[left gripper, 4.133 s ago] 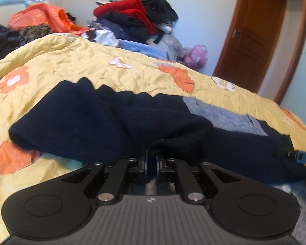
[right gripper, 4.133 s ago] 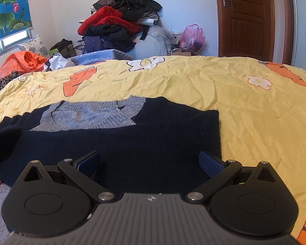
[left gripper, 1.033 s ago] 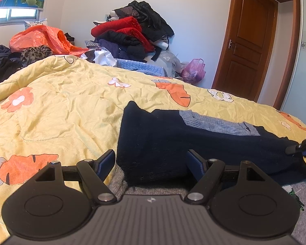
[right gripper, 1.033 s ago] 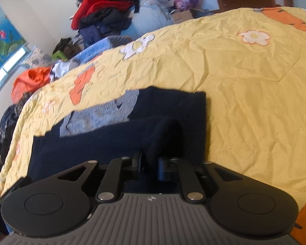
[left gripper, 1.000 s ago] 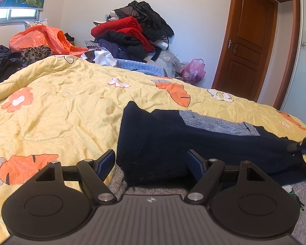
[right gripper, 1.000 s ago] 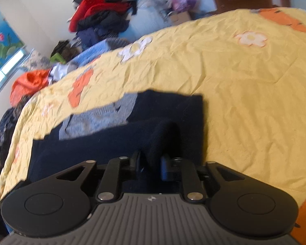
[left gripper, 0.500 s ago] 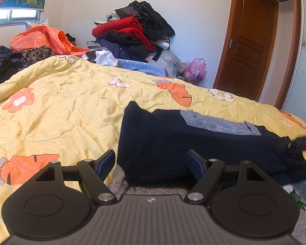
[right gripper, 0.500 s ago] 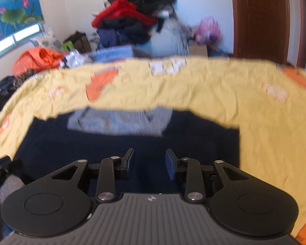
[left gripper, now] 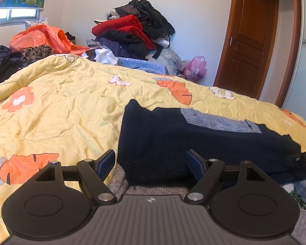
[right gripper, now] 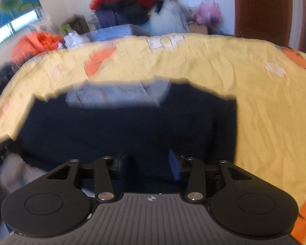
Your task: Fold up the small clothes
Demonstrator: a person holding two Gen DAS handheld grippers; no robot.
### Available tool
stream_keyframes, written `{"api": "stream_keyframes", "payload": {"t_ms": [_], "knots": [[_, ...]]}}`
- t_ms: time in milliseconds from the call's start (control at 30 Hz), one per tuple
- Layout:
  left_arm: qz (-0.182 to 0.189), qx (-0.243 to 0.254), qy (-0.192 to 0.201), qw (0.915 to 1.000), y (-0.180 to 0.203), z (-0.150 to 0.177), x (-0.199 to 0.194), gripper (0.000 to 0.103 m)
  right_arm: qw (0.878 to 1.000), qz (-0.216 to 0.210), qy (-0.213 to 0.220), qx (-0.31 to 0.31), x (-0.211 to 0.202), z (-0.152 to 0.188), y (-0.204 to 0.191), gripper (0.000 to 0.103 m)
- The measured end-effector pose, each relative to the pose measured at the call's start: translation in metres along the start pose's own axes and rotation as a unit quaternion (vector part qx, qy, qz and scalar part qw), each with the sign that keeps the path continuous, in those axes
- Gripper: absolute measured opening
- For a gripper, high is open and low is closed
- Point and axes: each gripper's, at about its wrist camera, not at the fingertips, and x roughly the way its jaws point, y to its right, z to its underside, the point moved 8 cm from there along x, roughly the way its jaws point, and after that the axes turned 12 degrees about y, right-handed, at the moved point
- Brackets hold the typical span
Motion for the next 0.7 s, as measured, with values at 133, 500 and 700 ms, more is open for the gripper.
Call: {"api": "stream_keyframes", "payload": {"t_ms": [133, 500, 700], "knots": [[-0.009, 0.006, -0.020, 0.9997, 0.001, 0.003, 0.005, 0.077, 0.999, -0.026, 0.029, 0.034, -0.038, 0.003, -0.010, 0.045], [0.011, 0.050, -0.039, 0.9979, 0.048, -0.018, 0.002, 0.077, 0.998, 0.000, 0.070, 0.012, -0.052, -0.001, -0.010, 0.050], [0.001, 0.097, -0.074, 0.9925, 0.068, -0.018, 0.046, 0.077, 0.997, 0.027, 0.068, -0.016, -0.011, -0.025, -0.008, 0.052]]}}
